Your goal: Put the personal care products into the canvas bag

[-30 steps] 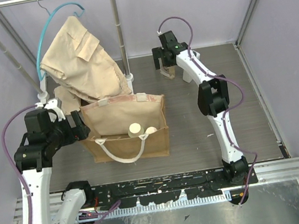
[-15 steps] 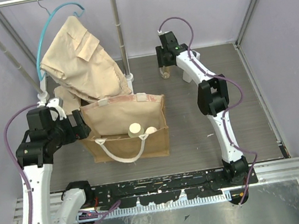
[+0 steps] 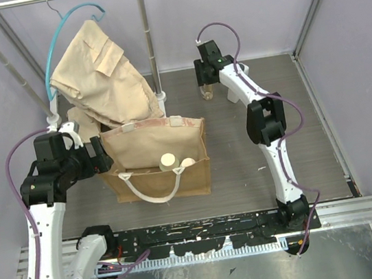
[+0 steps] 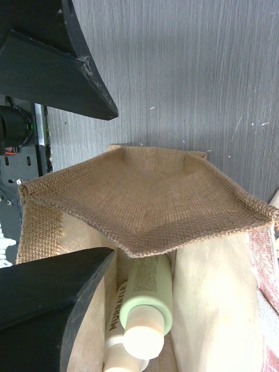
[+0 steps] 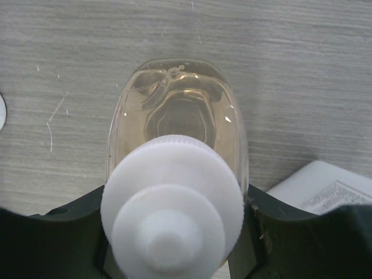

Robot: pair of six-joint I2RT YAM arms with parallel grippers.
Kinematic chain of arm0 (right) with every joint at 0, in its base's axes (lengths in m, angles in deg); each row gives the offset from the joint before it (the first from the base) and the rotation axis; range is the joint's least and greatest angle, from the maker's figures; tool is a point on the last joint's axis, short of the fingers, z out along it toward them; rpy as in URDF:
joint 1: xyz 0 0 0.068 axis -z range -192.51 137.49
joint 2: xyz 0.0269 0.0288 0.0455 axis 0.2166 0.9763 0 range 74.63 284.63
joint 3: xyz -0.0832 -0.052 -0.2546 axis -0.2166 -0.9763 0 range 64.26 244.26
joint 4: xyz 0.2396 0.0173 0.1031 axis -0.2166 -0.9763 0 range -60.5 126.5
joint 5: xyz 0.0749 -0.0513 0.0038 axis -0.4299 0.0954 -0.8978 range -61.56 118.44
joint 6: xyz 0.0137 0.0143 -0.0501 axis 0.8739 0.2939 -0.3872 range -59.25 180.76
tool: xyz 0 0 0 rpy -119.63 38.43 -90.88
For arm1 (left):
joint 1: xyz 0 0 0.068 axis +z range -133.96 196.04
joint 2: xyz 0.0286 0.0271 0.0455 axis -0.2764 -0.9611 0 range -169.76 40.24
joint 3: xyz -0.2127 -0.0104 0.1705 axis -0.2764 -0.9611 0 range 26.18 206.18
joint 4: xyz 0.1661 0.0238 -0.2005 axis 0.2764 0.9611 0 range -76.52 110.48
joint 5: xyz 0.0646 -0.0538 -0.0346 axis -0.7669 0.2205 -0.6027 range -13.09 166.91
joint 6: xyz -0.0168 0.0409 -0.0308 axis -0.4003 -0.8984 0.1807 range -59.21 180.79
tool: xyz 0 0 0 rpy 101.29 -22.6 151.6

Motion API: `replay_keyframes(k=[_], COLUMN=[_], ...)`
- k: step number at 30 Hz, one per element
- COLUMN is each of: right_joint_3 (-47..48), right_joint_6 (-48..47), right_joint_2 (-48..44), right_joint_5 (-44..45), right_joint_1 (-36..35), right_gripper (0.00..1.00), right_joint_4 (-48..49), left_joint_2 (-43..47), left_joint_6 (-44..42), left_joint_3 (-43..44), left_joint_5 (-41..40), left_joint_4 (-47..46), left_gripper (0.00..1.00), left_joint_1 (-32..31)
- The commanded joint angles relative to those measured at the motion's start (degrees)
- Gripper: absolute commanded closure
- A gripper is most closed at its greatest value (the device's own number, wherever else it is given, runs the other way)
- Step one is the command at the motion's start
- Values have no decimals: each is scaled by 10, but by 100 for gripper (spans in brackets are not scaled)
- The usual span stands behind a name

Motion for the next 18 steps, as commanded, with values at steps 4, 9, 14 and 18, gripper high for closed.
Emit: replay_keyframes(k=[4, 9, 14, 18], right_joint_3=[-42, -59, 12, 82], right_joint_6=[-22, -35, -56, -74], right_joint_2=[-165, -251, -295, -316], right_joint_5=[4, -4, 7, 34], right_joint_1=[-15, -48, -103, -158], right_gripper=[99, 99, 99, 99], right_joint_4=[-44, -70, -110, -134], left_joint_2=[5, 2, -3, -6], left_joint_6=[-11, -13, -26, -31], left_joint_3=[12, 17, 18, 17], left_joint_5=[-7, -15, -16, -8], left_joint_4=[0, 4, 9, 13], left_gripper=[2, 2, 2, 2], left_joint_1=[-1, -1, -1, -1])
